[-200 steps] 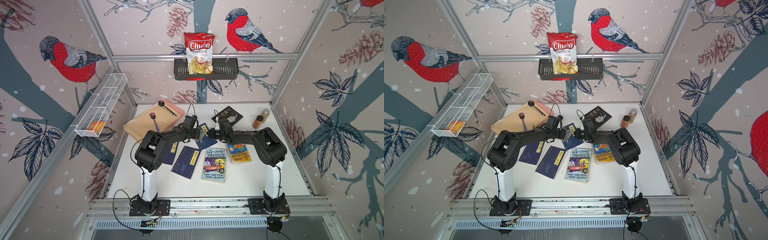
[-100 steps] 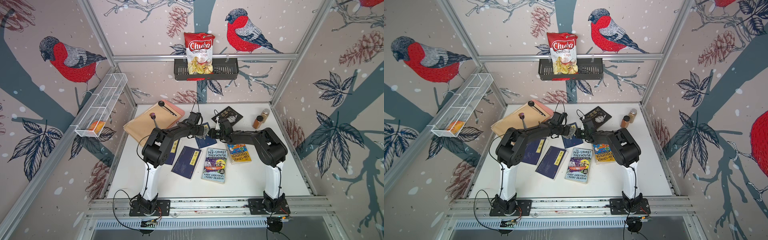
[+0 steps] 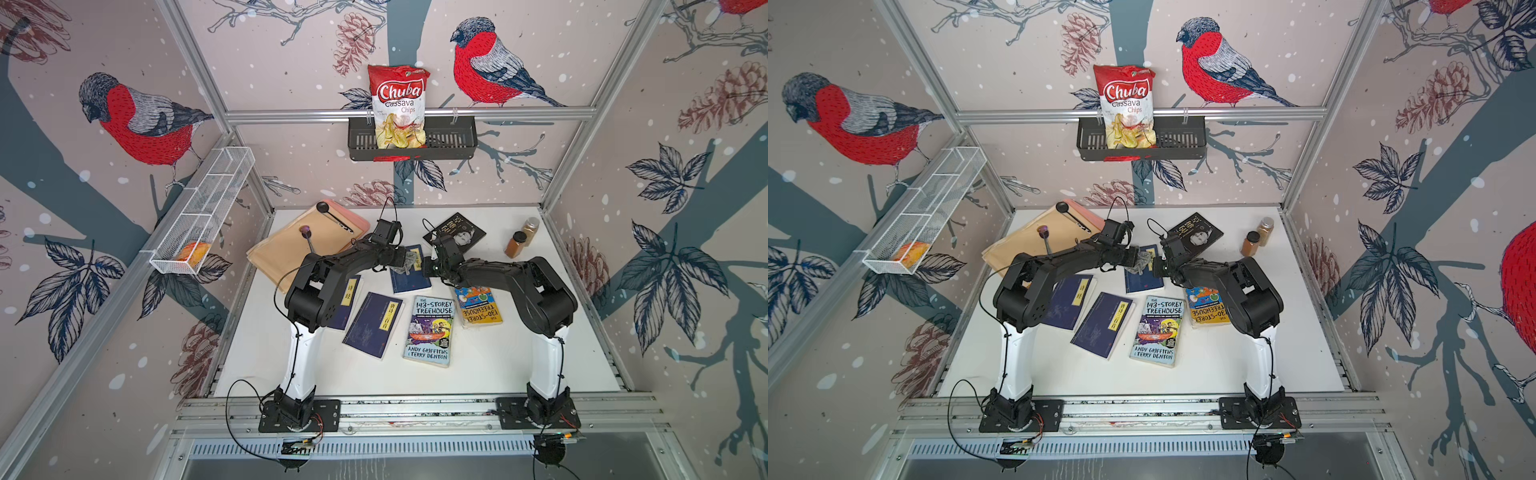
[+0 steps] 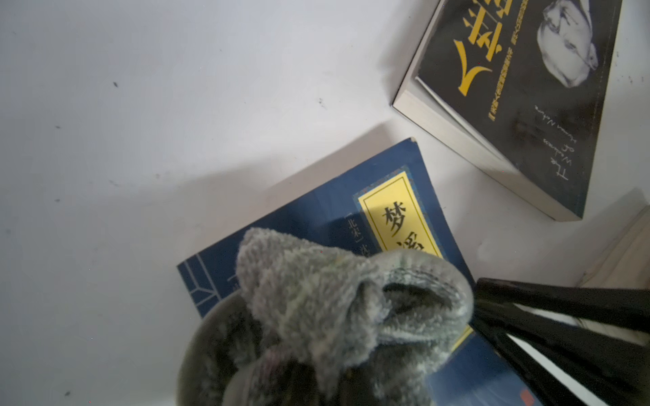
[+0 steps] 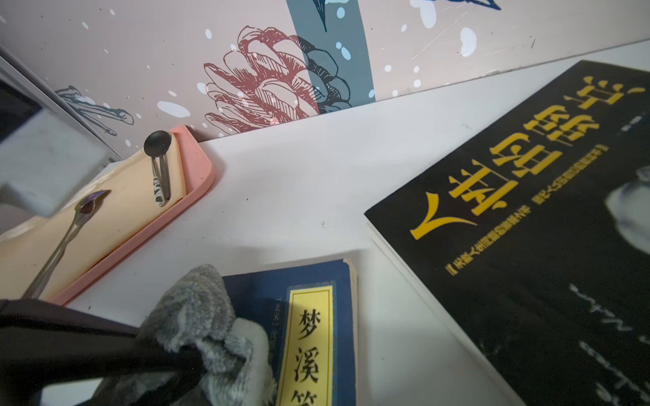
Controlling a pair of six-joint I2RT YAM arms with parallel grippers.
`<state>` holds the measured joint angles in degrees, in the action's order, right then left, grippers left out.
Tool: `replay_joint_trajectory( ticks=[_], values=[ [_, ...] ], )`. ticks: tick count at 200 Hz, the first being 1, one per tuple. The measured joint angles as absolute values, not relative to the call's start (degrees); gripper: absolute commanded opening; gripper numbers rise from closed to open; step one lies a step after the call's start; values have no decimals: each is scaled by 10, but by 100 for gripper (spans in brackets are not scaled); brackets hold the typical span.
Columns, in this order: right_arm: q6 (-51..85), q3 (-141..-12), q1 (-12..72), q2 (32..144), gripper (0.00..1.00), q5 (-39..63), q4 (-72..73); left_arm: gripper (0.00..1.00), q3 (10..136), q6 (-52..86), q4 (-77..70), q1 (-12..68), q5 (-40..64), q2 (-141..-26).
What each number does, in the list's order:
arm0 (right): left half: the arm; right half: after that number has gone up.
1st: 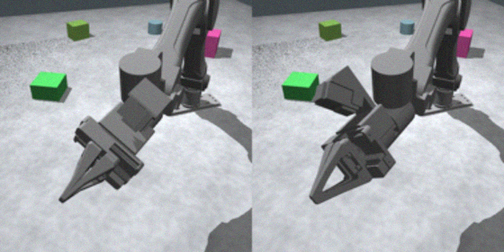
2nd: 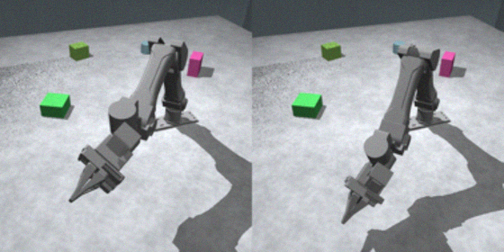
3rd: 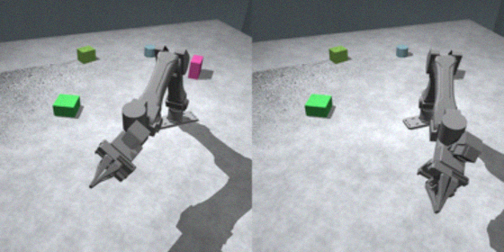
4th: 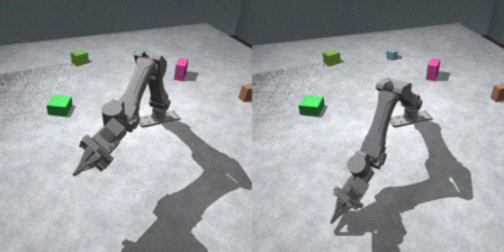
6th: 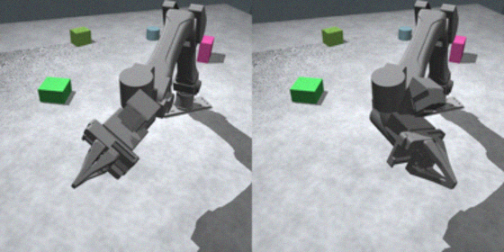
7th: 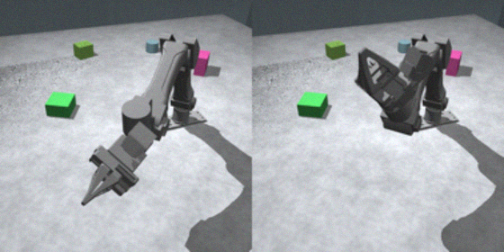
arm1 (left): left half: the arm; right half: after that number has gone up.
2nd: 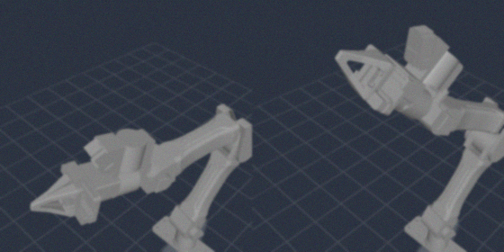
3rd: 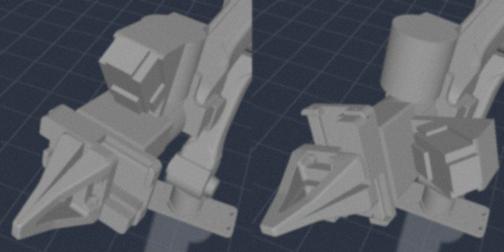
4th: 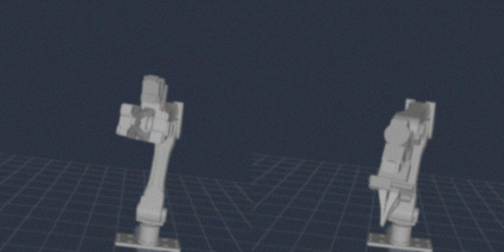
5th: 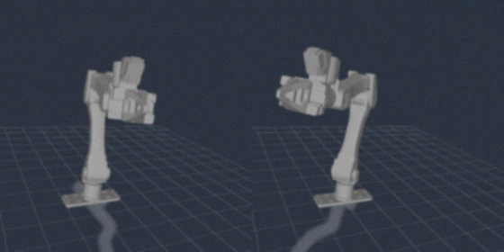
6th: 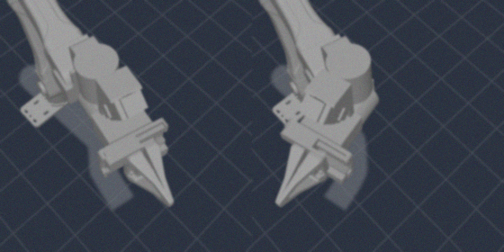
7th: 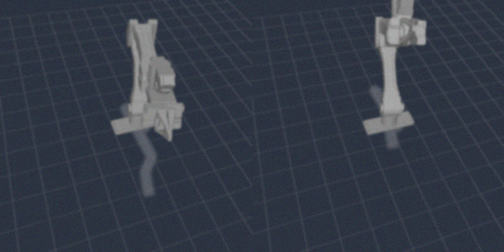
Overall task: Wipe the cover of the book
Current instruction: Wipe the dirt from the cover of the book.
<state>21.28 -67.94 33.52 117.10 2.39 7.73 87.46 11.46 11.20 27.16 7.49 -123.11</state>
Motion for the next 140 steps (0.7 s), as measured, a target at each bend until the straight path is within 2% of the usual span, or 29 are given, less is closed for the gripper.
replay_joint_trajectory(
  ticks=[13, 71, 140],
  values=[
    [206, -680, 345, 1170, 7, -3, 74, 0, 881, 108, 118, 268, 73, -1231],
    [159, -713, 379, 1176, 6, -98, 18, 0, 868, 106, 117, 261, 85, -1226],
    [137, -722, 392, 1184, 2, -134, 6, 0, 864, 100, 121, 250, 86, -1209]
  ],
)
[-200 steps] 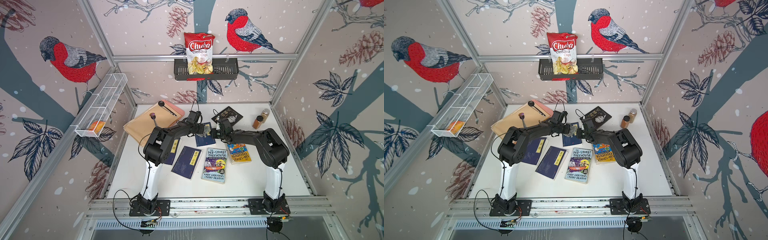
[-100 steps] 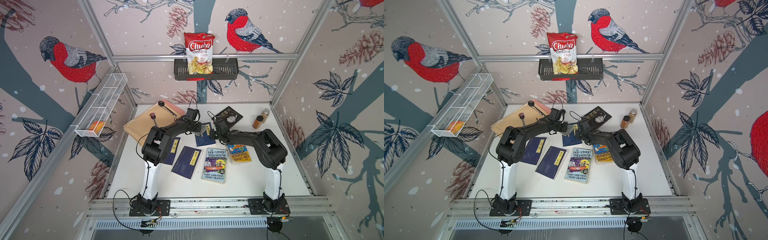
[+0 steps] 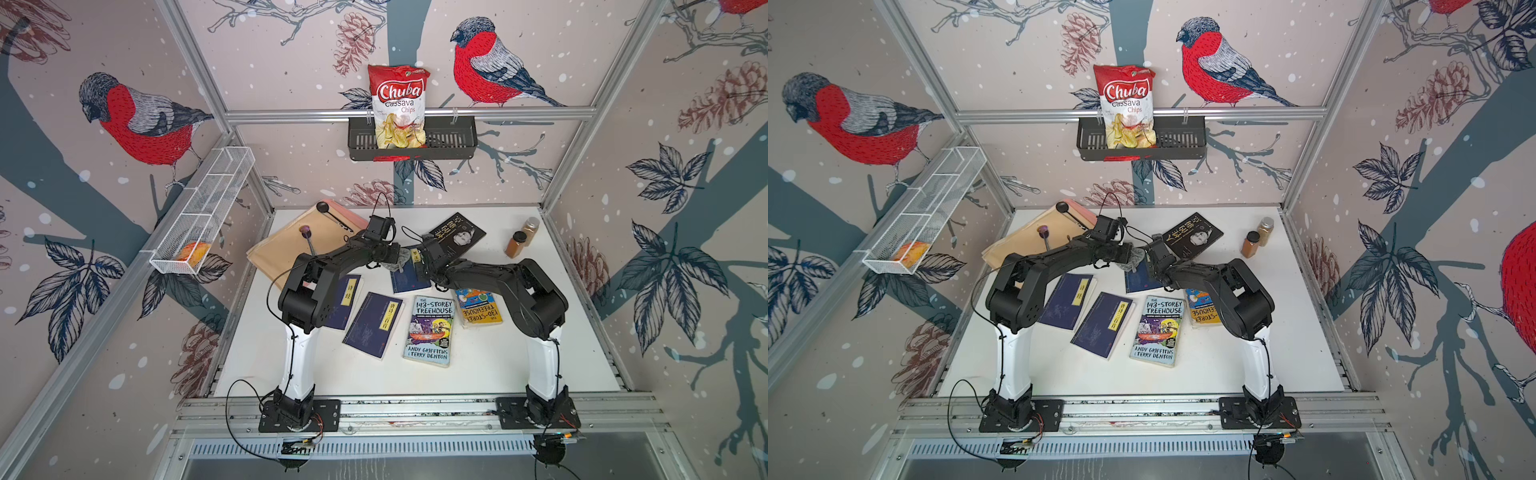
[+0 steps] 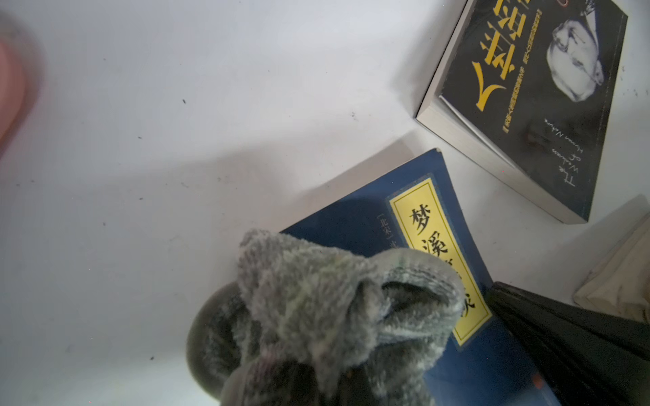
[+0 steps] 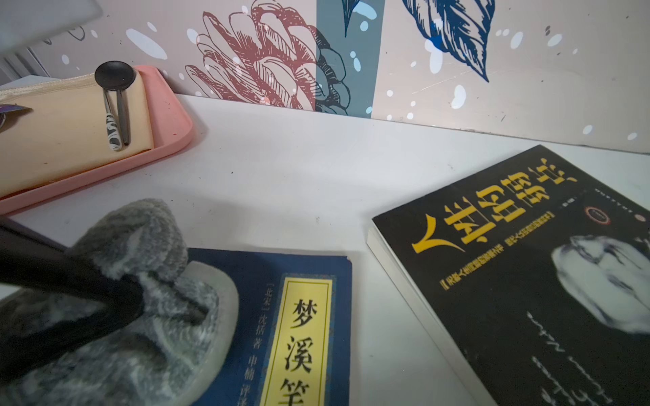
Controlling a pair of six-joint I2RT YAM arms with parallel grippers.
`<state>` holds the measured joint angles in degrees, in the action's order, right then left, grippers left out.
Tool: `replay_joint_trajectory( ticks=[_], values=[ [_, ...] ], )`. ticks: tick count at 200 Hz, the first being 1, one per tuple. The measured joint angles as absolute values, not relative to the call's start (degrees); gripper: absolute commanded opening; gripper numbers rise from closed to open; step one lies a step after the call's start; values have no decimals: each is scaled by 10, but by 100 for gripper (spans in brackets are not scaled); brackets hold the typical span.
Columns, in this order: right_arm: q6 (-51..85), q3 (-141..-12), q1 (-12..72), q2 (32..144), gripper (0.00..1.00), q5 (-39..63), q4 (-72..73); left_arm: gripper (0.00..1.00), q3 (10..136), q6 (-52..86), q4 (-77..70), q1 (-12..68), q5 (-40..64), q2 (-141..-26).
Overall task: Wipe the cover of the book
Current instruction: Wipe the dirt from the cover of the book.
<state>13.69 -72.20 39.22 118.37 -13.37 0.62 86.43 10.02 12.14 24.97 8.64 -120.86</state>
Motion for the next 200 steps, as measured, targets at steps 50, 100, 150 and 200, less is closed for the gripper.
replay_joint_trajectory(
  ticks=[50, 100, 150, 200],
  values=[
    [136, -721, 403, 1164, 2, -135, -37, 0, 891, 81, 131, 249, 73, -1218],
    [135, -725, 409, 1165, 2, -133, -55, 0, 904, 71, 134, 249, 61, -1253],
    [152, -734, 390, 1195, 2, -107, 4, 0, 859, 71, 89, 264, 47, -1237],
    [164, -730, 381, 1202, 2, -92, 36, 0, 756, 92, 37, 288, 49, -1179]
  ],
)
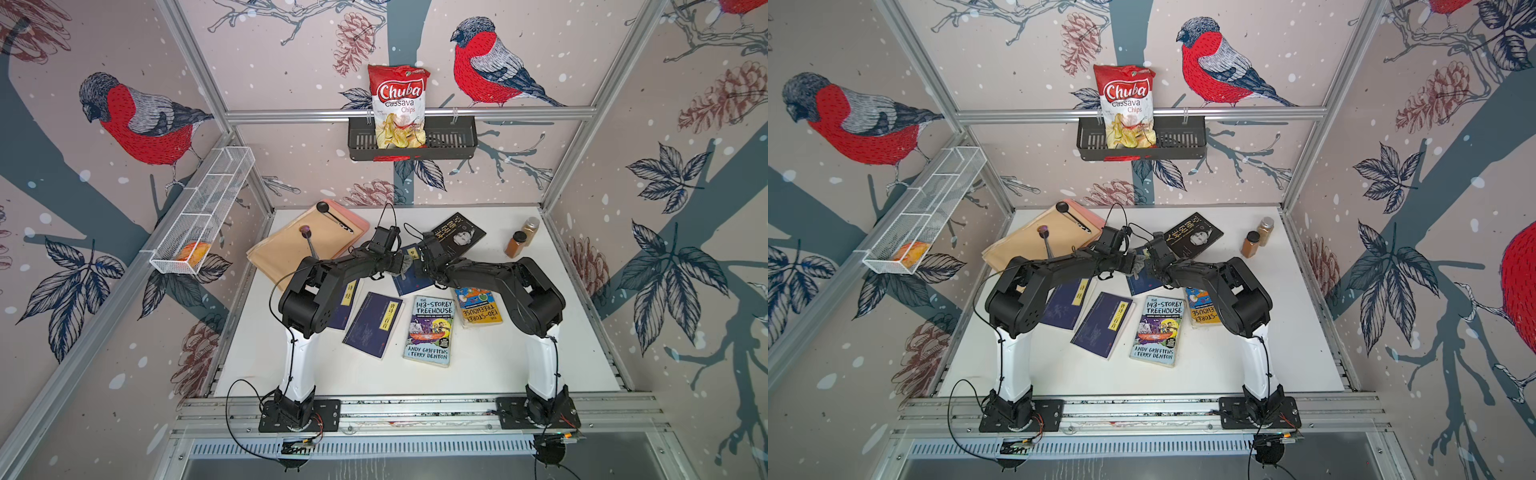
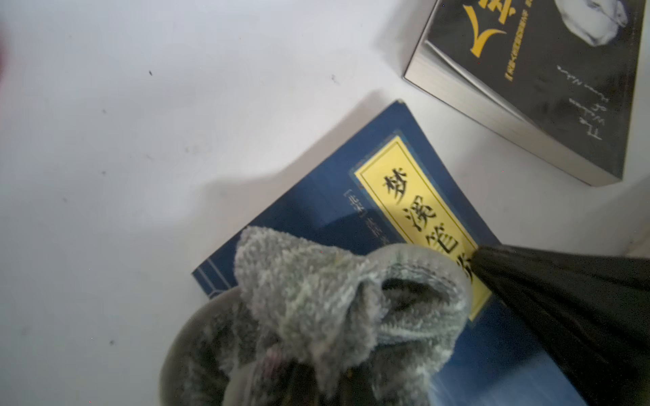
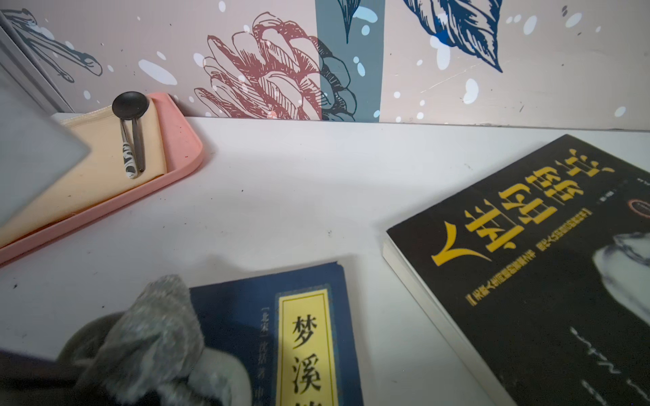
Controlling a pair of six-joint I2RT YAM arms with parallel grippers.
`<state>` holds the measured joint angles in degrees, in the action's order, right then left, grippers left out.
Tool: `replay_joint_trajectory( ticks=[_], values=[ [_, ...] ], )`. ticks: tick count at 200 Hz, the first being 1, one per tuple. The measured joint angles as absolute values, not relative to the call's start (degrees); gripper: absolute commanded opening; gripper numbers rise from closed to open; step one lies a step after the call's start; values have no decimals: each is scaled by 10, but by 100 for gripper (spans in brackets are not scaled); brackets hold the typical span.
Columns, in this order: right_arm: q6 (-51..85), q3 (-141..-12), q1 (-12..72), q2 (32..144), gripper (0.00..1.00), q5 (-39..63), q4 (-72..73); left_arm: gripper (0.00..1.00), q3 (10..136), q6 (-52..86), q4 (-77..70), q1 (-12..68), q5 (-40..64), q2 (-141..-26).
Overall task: Wipe the cover of the book
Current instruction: Wipe the dirt from the cover of the book.
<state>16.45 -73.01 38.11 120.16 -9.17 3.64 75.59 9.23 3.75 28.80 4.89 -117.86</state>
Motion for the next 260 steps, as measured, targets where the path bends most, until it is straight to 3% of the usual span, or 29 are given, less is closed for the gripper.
replay_joint_trajectory(
  ticks=[47, 97, 147, 154, 169, 196, 260],
  values=[
    [168, -719, 378, 1202, 1, -85, 59, 0, 723, 129, 19, 290, 64, -1162],
    [169, -713, 375, 1204, 1, -79, 76, 0, 826, 136, 73, 256, 85, -1219],
    [171, -714, 372, 1204, 2, -70, 75, 0, 873, 116, 131, 236, 39, -1230],
    [171, -714, 371, 1204, 5, -69, 75, 0, 876, 112, 135, 236, 35, -1232],
    [174, -713, 371, 1202, 21, -68, 75, 0, 883, 105, 140, 236, 35, -1236],
    [177, -702, 372, 1187, 35, -55, 74, 0, 894, 105, 141, 236, 41, -1246],
    [179, -698, 365, 1170, 41, -65, 20, 0, 905, 100, 138, 236, 45, -1255]
  ],
)
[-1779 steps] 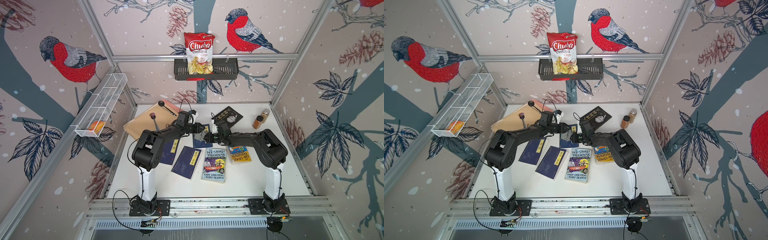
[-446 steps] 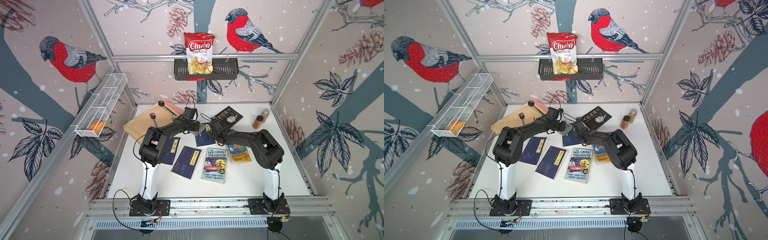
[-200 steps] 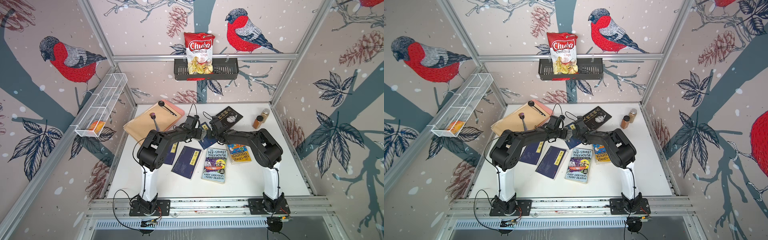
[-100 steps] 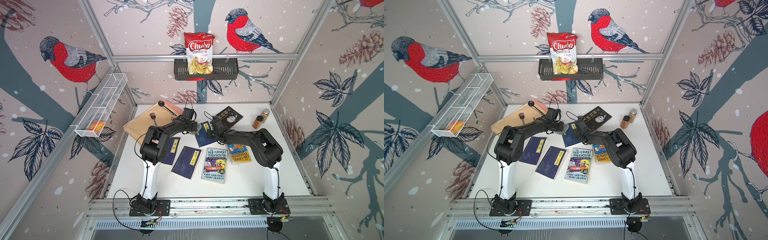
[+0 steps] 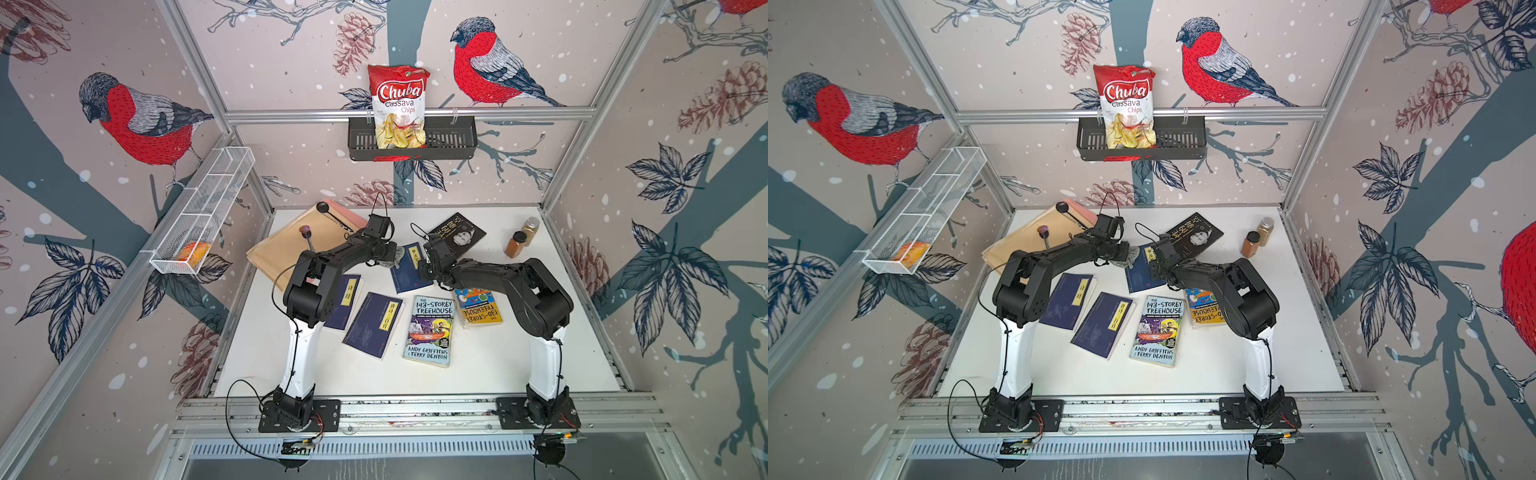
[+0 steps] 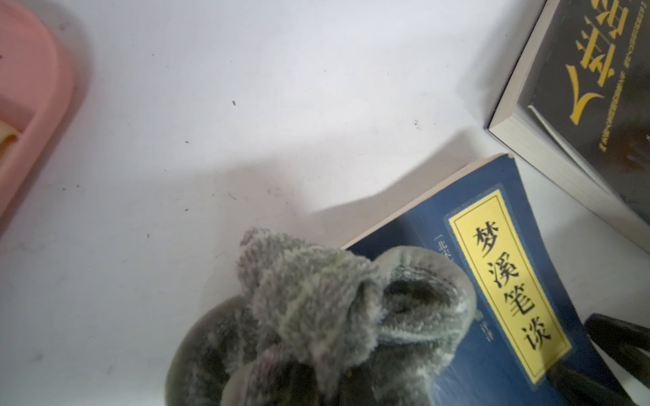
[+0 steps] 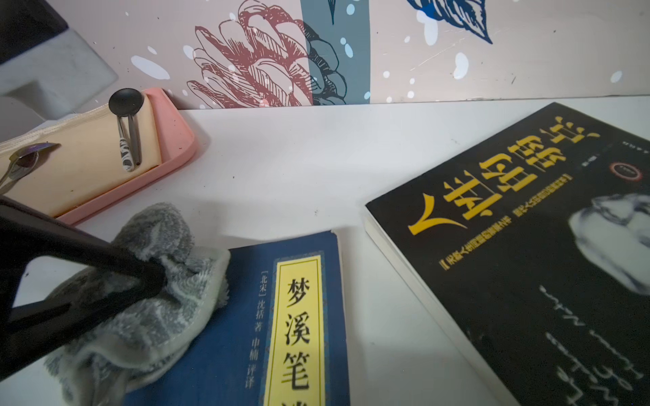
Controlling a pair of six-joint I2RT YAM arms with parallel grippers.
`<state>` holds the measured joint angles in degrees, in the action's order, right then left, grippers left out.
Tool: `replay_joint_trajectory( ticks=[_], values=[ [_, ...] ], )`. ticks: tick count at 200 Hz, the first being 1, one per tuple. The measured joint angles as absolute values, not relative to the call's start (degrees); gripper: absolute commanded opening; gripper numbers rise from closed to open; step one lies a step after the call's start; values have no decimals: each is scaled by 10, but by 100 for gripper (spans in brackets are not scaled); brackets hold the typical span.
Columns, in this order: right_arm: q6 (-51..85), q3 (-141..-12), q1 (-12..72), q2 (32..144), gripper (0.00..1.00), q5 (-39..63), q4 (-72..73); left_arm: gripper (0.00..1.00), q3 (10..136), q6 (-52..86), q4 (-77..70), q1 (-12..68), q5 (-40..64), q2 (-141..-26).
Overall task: Wipe the cover of the book
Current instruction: Wipe the dirt from the cover of the book.
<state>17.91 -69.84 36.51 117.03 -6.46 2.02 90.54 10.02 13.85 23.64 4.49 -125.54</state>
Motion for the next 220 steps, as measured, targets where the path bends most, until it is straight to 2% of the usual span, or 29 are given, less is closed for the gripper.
replay_joint_trajectory(
  ticks=[15, 43, 78, 153, 220],
  values=[
    [179, -698, 365, 1169, 37, -66, 17, 0, 915, 94, 139, 236, 47, -1262],
    [178, -702, 365, 1171, 18, -69, 12, 0, 932, 87, 142, 240, 49, -1272],
    [178, -720, 365, 1190, 10, -82, 10, 0, 933, 70, 162, 269, 23, -1264],
    [179, -736, 370, 1218, 8, -93, 46, 0, 850, 90, 136, 294, 10, -1220],
    [181, -732, 370, 1220, 8, -94, 61, 0, 742, 127, 47, 294, 62, -1166]
  ],
)
